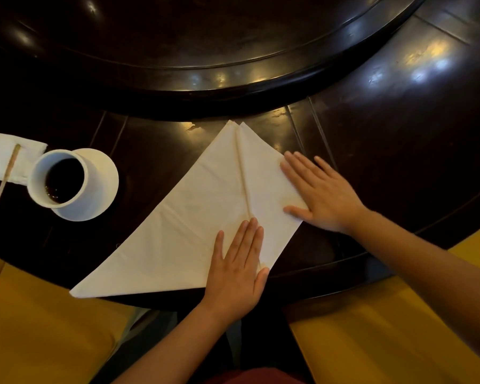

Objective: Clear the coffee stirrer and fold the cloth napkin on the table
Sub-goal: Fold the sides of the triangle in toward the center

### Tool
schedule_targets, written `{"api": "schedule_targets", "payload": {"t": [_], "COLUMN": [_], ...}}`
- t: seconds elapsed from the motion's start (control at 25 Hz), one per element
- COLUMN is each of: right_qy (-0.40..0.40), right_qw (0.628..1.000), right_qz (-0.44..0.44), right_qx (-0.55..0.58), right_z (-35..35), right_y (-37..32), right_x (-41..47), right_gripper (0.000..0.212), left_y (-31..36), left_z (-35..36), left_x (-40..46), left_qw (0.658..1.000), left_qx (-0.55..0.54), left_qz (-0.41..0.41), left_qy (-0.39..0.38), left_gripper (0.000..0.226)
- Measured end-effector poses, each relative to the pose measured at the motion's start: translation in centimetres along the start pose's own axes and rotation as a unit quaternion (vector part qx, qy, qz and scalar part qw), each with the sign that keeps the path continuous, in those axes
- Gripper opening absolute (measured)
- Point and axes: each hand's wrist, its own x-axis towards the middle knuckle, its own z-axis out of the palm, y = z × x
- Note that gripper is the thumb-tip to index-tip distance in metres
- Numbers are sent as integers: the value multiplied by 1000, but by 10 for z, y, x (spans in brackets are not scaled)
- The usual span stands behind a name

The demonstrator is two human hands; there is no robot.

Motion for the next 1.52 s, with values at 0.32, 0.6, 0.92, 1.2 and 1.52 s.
{"api": "schedule_targets", "payload": {"t": [0.32, 0.6, 0.92, 1.2, 1.52], "right_qy": [20, 16, 9, -7, -17], "right_qw": [989, 994, 996, 996, 996], "right_qz": [-131, -96, -85, -82, -79], "right_qx": [58, 41, 27, 28, 33], "right_z": [-9, -8, -7, -10, -15], "right_y": [-50, -55, -55, -56, -58], "right_x": [58, 62, 63, 62, 62], "right_gripper": [56, 60, 60, 61, 62], "left_y": [-5, -52, -124, -151, -171], "left_z": [4, 10, 1, -10, -29], "left_x": [-9, -51, -98, -132, -137], "left_qw": [1000, 988, 925, 858, 663], "left_qx": [-6, -11, -54, -123, -422], "left_qz": [17, -153, -372, -460, -552], "left_qy": [10, 32, 61, 193, 281], "left_gripper": [61, 66, 63, 51, 16]}}
